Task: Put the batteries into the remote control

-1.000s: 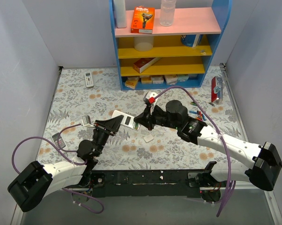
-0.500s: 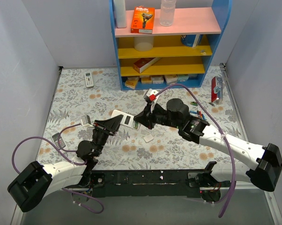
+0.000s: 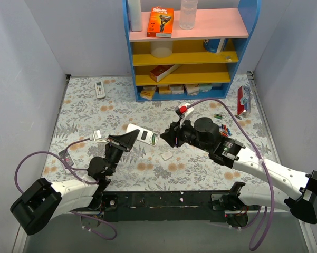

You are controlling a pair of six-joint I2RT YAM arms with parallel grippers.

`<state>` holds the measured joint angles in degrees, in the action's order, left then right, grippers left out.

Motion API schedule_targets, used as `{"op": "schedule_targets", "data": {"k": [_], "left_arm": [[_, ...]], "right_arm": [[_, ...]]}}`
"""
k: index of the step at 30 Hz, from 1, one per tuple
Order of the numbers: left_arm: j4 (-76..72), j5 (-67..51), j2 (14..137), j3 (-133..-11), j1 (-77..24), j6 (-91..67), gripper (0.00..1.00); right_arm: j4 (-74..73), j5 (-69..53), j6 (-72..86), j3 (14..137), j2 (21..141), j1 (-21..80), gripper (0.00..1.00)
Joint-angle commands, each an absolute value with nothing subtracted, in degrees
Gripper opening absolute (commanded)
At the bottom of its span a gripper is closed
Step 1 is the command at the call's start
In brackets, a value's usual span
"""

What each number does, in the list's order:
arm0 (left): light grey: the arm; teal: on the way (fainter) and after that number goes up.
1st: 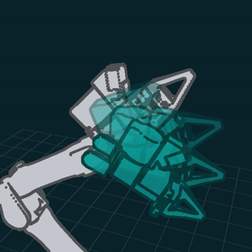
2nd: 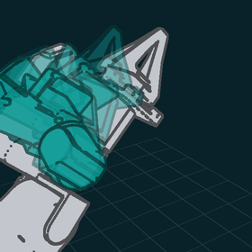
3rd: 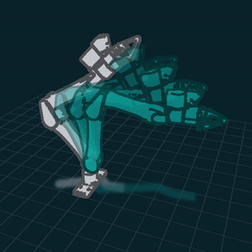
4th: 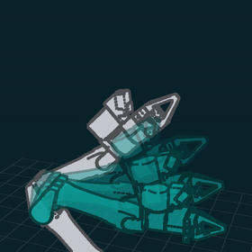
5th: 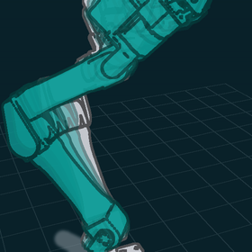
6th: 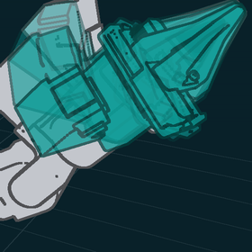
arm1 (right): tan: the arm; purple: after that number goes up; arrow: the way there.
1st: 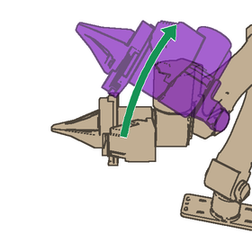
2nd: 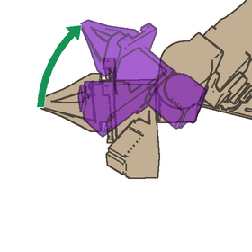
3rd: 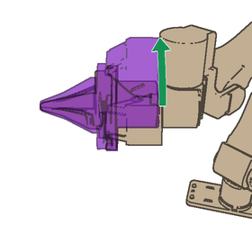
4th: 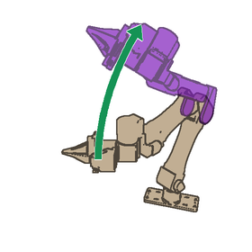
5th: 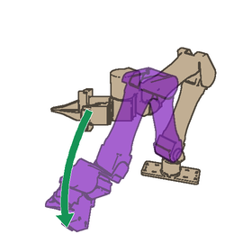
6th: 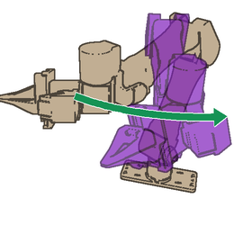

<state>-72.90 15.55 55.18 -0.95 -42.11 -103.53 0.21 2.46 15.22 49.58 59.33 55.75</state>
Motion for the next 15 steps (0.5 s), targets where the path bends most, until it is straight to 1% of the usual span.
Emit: {"op": "schedule_targets", "data": {"k": [1,3,5,10,15], "left_arm": [[-73.93,16.26,58.0,5.54,-42.01,-98.28,0.0],[-71.55,15.91,59.5,3.7,-42.01,-96.86,0.0],[-70.31,15.47,60.55,2.82,-42.01,-92.22,0.0],[-59.96,16.7,62.31,-2.54,-42.01,-83.6,0.0],[-56.26,16.79,66.44,-6.32,-42.1,-76.3,0.0]], "right_arm": [[0.09,5.8,22.66,48.16,61.86,55.9,0.43],[-1.65,7.28,25.47,48.08,63.54,55.81,0.43],[-2.55,8.17,26.36,47.55,65.3,55.9,0.44],[-0.53,10.55,26.28,43.25,66.18,55.55,0.44],[1.4,10.54,27.77,41.49,68.55,54.58,0.44]]}}
